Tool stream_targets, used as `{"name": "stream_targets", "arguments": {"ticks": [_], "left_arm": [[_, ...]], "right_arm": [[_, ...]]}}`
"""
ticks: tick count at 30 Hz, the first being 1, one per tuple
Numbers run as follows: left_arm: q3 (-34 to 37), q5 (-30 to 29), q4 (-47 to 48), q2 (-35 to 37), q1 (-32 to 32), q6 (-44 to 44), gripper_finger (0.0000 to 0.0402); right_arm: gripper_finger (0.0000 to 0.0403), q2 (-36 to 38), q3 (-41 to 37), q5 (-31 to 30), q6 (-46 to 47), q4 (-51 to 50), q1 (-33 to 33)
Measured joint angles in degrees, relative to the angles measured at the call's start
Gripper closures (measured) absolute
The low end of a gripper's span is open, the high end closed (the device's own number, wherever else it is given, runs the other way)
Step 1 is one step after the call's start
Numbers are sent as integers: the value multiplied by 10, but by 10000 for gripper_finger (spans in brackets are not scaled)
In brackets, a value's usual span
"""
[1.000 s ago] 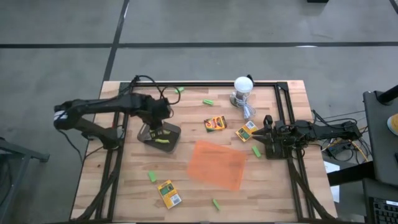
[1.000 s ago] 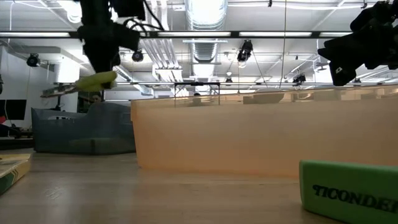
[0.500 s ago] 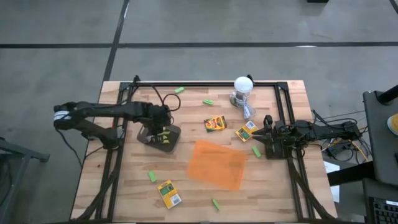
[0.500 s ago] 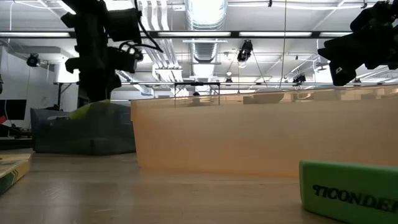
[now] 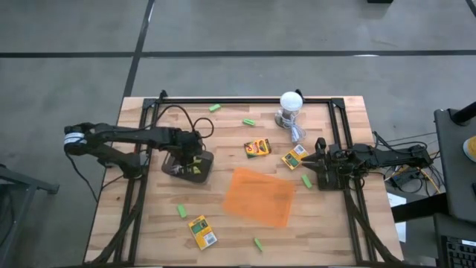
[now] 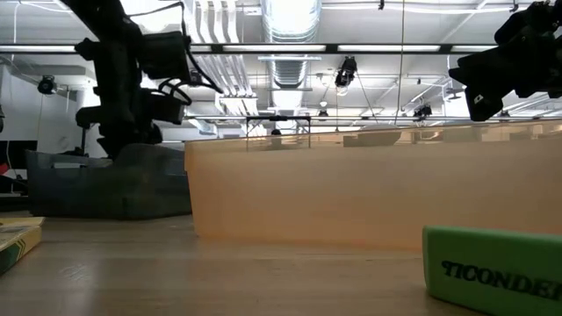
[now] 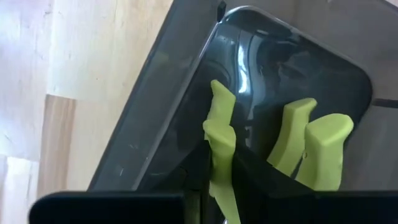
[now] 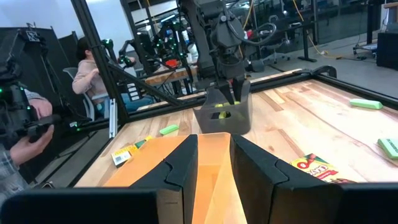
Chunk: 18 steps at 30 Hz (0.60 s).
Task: Pick & Place School Supplies
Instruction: Put the pliers into the black bin
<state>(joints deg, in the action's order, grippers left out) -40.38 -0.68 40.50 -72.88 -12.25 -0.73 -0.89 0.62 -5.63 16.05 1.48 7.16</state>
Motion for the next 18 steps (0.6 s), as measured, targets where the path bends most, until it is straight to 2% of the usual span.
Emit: {"name": "stream_targets", "arguments": {"ticks": [6, 18], "left_arm": [[4, 2, -5, 0, 0, 8, 345], [4, 14, -6, 0, -6, 19, 290]], "right_arm": [[312, 0, 0, 0, 0, 0, 0], [312, 0, 0, 0, 0, 0, 0]]}}
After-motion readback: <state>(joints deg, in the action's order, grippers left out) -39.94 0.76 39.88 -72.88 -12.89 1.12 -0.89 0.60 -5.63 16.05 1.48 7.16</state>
